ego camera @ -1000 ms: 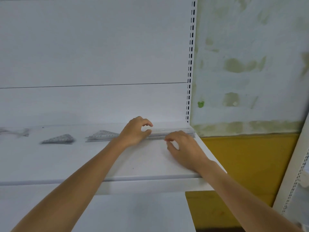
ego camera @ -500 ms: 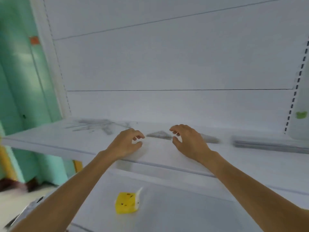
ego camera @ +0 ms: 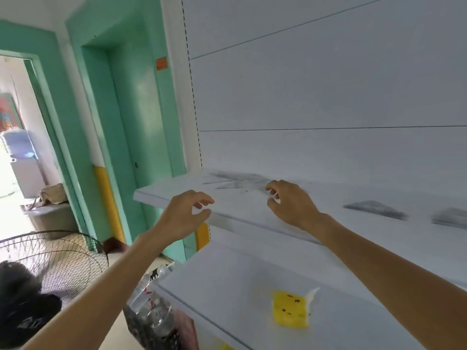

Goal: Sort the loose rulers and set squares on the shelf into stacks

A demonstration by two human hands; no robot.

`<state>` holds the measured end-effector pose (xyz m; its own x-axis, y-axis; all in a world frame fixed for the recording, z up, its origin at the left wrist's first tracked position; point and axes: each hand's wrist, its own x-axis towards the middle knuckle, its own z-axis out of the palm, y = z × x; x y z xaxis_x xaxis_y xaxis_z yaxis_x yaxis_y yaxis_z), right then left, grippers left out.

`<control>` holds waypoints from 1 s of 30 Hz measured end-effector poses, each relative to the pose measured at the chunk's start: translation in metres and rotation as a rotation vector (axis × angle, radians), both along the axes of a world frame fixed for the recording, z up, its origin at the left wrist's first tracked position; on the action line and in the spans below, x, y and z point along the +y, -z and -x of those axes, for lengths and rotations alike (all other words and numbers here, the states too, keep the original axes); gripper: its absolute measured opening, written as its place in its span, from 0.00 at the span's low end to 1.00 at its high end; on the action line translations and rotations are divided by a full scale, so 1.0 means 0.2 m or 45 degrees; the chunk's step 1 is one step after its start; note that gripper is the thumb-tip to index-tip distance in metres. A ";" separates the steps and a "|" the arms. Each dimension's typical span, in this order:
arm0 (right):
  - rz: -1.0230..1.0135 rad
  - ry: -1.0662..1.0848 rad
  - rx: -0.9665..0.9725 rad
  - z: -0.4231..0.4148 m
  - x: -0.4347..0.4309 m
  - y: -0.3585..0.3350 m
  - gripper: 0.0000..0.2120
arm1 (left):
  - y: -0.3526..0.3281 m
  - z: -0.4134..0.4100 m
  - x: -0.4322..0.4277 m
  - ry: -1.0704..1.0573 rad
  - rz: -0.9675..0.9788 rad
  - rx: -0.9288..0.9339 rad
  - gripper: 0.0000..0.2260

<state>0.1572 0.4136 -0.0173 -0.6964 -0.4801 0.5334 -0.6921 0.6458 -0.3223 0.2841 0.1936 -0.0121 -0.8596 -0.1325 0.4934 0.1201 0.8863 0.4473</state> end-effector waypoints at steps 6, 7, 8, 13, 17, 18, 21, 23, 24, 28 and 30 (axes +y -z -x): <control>-0.065 0.001 -0.052 0.20 -0.15 0.00 0.15 | 0.13 0.18 -0.10 0.047 -0.013 -0.036 0.08; -0.064 0.015 -0.060 0.25 -0.17 -0.01 0.15 | 0.13 0.24 -0.12 0.052 -0.001 -0.054 0.09; -0.061 0.029 -0.065 0.30 -0.18 -0.02 0.15 | 0.12 0.29 -0.14 0.056 0.007 -0.064 0.09; -0.058 0.120 -0.133 0.58 -0.23 -0.06 0.15 | 0.09 0.54 -0.28 0.060 0.055 -0.080 0.09; -0.086 0.162 -0.186 0.72 -0.31 -0.04 0.15 | 0.12 0.70 -0.40 0.055 0.030 -0.058 0.08; -0.110 0.166 -0.190 0.75 -0.33 -0.02 0.14 | 0.13 0.74 -0.42 0.056 0.028 -0.059 0.08; -0.214 0.185 -0.225 0.79 -0.36 0.03 0.14 | 0.17 0.85 -0.48 0.099 0.026 -0.065 0.08; -0.295 0.196 -0.239 0.81 -0.37 0.04 0.15 | 0.16 0.93 -0.51 0.159 0.032 -0.071 0.07; -0.321 0.202 -0.233 0.82 -0.37 0.04 0.15 | 0.16 0.97 -0.53 0.190 0.042 -0.072 0.07; -0.289 0.263 -0.227 0.83 -0.38 0.02 0.15 | 0.12 1.13 -0.59 0.313 0.039 -0.108 0.07; -0.311 0.300 -0.270 0.81 -0.41 0.02 0.16 | 0.11 1.20 -0.62 0.354 0.082 -0.186 0.09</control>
